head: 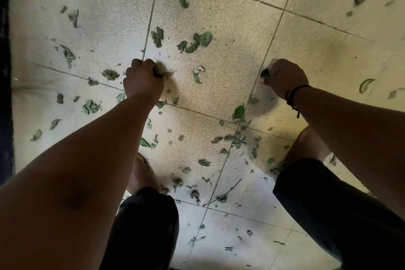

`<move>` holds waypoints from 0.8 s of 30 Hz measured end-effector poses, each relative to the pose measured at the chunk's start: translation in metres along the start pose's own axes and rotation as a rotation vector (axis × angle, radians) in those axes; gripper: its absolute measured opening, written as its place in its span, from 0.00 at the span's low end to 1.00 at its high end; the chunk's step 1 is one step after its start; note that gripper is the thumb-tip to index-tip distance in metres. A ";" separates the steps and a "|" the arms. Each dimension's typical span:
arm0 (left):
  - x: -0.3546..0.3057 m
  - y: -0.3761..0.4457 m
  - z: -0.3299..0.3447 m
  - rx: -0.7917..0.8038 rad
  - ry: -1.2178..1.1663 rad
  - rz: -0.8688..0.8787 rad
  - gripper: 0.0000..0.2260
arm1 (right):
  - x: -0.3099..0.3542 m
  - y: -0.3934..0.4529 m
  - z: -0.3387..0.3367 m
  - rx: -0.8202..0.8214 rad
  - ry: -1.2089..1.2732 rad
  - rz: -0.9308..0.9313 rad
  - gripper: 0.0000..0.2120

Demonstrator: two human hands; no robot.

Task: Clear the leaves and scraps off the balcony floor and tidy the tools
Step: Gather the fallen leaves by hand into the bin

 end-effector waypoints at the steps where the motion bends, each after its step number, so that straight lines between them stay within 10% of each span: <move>1: -0.003 -0.003 -0.002 -0.005 -0.031 -0.009 0.10 | 0.001 0.001 -0.002 0.016 -0.005 -0.002 0.15; 8: -0.037 -0.058 0.003 0.144 -0.256 -0.042 0.04 | 0.022 -0.024 -0.015 0.112 0.005 -0.058 0.06; 12: -0.069 -0.104 0.005 0.273 -0.357 -0.047 0.08 | 0.033 -0.073 -0.032 0.145 0.364 0.012 0.23; 24: -0.227 -0.252 -0.129 0.557 -0.616 0.266 0.03 | 0.047 -0.225 -0.200 0.041 1.053 0.228 0.07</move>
Point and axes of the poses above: each hand's wrist, its own y-axis towards the middle knuckle, its own z-axis out of the palm, x = y × z, the point moved 5 cm from there along y, towards the middle knuckle, and after that the axes turned 6 degrees about -z, right-handed, at the moved point
